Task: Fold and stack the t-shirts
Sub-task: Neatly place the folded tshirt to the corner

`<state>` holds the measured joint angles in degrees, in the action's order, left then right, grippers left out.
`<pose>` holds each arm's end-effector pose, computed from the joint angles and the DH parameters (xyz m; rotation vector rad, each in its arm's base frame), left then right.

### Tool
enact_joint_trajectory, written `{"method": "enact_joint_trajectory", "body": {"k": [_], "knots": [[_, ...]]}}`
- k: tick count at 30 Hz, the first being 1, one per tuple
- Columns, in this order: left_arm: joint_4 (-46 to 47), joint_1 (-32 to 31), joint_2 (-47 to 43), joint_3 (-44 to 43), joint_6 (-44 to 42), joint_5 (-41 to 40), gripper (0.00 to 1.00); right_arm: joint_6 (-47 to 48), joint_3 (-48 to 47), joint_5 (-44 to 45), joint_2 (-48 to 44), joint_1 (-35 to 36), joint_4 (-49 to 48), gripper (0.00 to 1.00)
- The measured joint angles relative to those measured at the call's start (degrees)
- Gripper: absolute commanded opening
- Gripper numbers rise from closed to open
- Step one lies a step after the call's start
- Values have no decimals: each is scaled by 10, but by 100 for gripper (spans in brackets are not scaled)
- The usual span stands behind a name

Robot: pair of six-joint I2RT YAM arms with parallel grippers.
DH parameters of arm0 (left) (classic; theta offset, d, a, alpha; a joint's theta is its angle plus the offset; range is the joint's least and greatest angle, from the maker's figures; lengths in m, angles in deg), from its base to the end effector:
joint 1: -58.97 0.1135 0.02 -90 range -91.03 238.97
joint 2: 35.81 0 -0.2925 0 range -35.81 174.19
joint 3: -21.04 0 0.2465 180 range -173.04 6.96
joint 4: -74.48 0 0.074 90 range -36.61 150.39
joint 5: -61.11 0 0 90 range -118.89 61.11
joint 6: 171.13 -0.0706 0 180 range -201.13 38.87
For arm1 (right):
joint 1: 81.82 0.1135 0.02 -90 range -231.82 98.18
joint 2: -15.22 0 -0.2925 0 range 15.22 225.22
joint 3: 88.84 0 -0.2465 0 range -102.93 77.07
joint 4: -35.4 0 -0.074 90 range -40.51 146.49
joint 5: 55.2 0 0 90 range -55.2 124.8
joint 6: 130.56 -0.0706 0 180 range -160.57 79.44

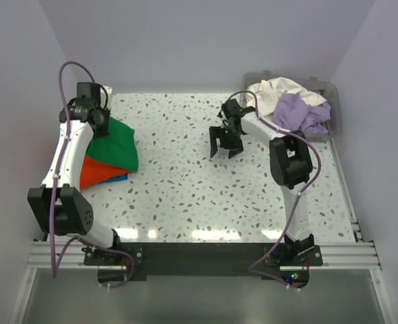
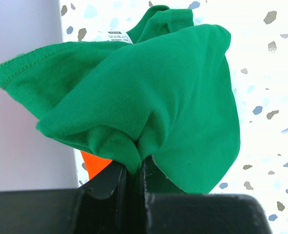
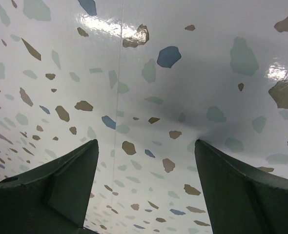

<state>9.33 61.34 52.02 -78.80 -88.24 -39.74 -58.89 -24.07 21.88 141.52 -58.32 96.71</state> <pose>0.3352 0.0272 0.3424 0.0243 2.5004 0.3054 0.4323 0.2052 0.1658 -0.1815 2.8932 0.4669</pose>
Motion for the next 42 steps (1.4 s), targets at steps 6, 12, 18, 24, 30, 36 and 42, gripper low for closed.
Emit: {"method": "enact_joint_trajectory", "body": {"k": [6,12,18,24,30,36,42], "knots": [[13,21,-17,14,0,1,0,0,-2,-3,7,0,2,83],[57,54,-21,82,0,2,0,0,-3,-6,7,0,3,83],[93,89,-9,146,0,1,0,2,-3,-17,7,1,3,83],[114,120,3,148,5,-1,0,3,1,-26,6,1,-1,83],[128,145,4,157,9,-10,40,7,12,-35,0,1,-7,83],[127,165,4,158,35,-66,100,19,12,-35,-3,1,-4,84],[121,193,4,145,68,-85,100,25,26,-35,-37,1,-4,84]]}}
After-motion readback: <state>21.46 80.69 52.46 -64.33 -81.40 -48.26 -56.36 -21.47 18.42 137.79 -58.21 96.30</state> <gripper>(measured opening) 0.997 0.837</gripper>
